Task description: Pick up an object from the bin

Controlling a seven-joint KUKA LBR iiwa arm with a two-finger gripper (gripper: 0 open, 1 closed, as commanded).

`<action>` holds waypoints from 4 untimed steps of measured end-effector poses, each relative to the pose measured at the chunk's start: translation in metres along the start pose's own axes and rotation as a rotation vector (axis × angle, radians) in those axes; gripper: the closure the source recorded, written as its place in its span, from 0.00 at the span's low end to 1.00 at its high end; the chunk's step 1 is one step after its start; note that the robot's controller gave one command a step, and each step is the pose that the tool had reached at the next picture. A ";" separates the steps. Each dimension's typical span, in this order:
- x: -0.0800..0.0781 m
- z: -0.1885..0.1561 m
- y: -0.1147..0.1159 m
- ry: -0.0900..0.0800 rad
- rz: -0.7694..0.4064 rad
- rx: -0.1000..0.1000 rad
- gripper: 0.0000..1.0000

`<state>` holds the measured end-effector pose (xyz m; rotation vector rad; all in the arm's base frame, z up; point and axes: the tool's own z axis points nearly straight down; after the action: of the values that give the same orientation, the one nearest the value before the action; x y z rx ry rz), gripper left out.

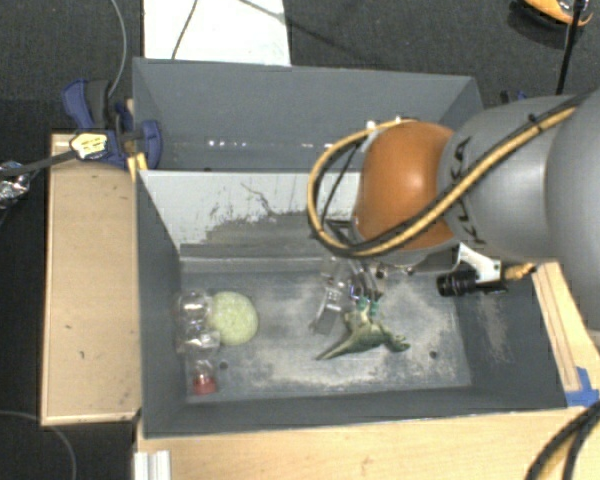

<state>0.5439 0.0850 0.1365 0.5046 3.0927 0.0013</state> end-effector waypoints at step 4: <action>0.004 0.061 -0.096 -0.013 -0.090 -0.009 1.00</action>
Offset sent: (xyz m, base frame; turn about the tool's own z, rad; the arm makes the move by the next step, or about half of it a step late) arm -0.0098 -0.0649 -0.0283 -0.0984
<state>0.5096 -0.0049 0.0755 0.3639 3.0980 0.0117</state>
